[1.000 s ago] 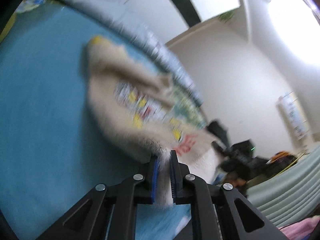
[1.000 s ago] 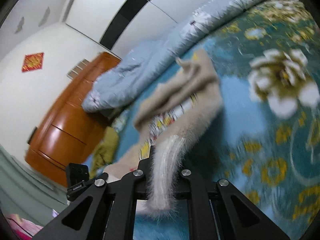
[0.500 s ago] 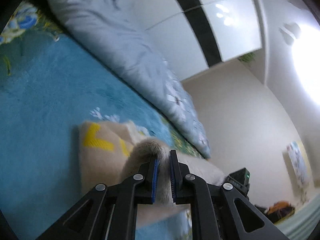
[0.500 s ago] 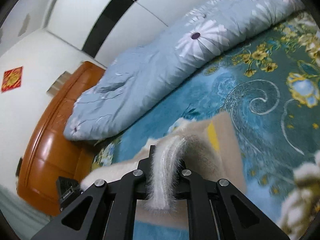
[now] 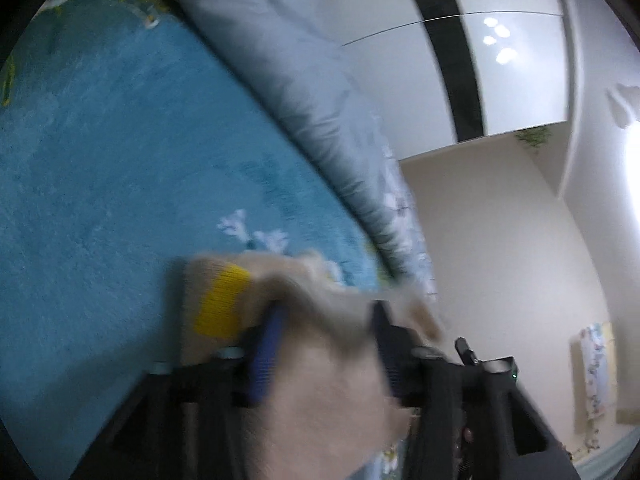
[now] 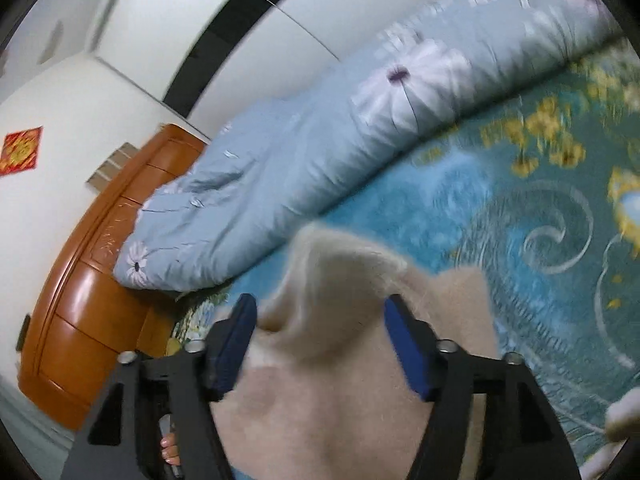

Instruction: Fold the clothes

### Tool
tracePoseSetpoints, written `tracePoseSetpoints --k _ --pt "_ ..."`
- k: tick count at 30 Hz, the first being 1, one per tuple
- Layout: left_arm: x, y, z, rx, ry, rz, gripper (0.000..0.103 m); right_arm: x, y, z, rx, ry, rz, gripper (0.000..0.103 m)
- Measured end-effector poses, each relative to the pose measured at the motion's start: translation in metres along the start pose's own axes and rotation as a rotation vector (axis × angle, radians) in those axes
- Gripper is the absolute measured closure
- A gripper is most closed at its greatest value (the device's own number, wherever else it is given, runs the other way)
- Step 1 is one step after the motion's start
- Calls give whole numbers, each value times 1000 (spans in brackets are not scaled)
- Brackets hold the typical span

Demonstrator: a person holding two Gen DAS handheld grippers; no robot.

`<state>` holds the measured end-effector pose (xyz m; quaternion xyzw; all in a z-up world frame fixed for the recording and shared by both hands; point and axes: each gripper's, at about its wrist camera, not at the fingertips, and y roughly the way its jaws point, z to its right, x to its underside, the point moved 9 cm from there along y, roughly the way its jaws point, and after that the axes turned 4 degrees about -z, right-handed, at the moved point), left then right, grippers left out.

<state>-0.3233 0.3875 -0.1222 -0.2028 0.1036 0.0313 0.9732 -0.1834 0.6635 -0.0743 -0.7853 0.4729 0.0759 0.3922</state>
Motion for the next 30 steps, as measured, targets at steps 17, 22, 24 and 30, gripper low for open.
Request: tracePoseSetpoints --k 17,22,24,30 --pt "53 25 -41 -208 80 -152 23 73 5 86 0 223 -119 27" --pt "54 26 -41 -229 64 -123 44 69 12 84 27 246 -94 29" --pt "59 24 -41 -239 56 -118 53 69 9 83 31 258 -84 49" --pt "77 5 -27 -227 39 -111 65 73 -17 56 -2 238 -76 67"
